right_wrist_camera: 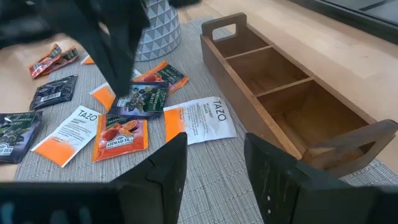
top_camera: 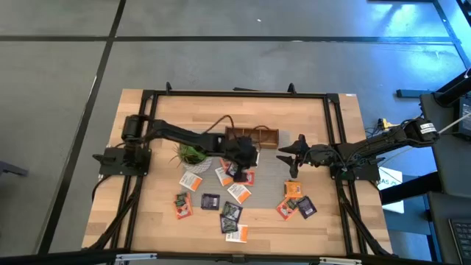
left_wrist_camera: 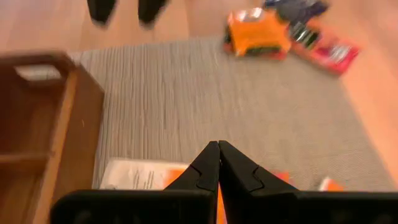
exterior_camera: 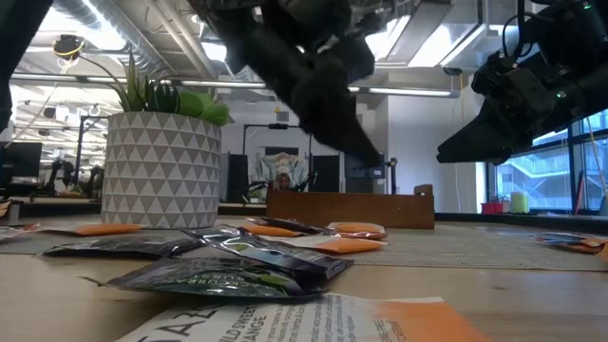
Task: Pick & Place Tea
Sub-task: Put the white tea bag into the right section of the wooden organizer
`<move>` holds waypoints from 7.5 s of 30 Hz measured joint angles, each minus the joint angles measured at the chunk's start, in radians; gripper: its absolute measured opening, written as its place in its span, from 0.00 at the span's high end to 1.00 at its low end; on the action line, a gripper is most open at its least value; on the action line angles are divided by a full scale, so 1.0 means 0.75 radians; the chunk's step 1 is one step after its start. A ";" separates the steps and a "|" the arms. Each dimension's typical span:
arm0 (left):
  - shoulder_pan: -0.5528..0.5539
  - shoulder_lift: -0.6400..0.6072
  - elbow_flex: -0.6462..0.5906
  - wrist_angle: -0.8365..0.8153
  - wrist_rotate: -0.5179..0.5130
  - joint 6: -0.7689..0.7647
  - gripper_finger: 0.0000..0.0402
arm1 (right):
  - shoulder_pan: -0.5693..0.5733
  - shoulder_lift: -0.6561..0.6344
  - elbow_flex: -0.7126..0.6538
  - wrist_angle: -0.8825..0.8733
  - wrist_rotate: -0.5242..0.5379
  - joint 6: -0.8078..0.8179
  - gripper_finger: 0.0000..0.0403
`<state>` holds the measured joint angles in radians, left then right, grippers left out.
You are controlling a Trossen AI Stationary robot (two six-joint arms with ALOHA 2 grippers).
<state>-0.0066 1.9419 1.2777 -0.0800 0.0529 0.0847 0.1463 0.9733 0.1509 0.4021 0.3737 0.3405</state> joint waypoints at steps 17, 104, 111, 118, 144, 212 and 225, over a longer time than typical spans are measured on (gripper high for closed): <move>-0.059 0.188 0.000 0.003 -0.278 -0.034 1.00 | -0.001 0.000 -0.001 0.009 0.001 0.070 0.60; -0.081 0.186 0.002 -0.059 -0.165 -0.188 0.99 | 0.000 0.000 -0.001 0.007 0.067 0.155 0.60; -0.125 0.194 0.002 -0.058 -0.108 -0.168 0.99 | 0.000 0.000 -0.001 0.007 -0.012 0.381 0.60; -0.146 0.248 0.004 -0.015 -0.119 -0.129 1.00 | 0.000 0.001 -0.002 0.031 -0.014 0.507 0.60; -0.115 0.293 -0.002 0.257 -0.170 -0.169 0.99 | 0.100 0.194 0.003 0.286 -0.280 0.582 0.42; -0.146 0.207 -0.006 0.067 -0.409 -0.128 0.99 | 0.287 0.527 0.686 -1.013 0.067 0.342 0.25; -0.146 0.214 -0.038 0.076 -0.379 -0.218 1.00 | 0.239 0.573 0.689 -0.845 0.238 0.604 0.25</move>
<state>-0.1158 2.1021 1.2490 -0.0231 -0.2314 -0.0789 0.3254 1.4032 0.6674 -0.2314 0.5522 0.7936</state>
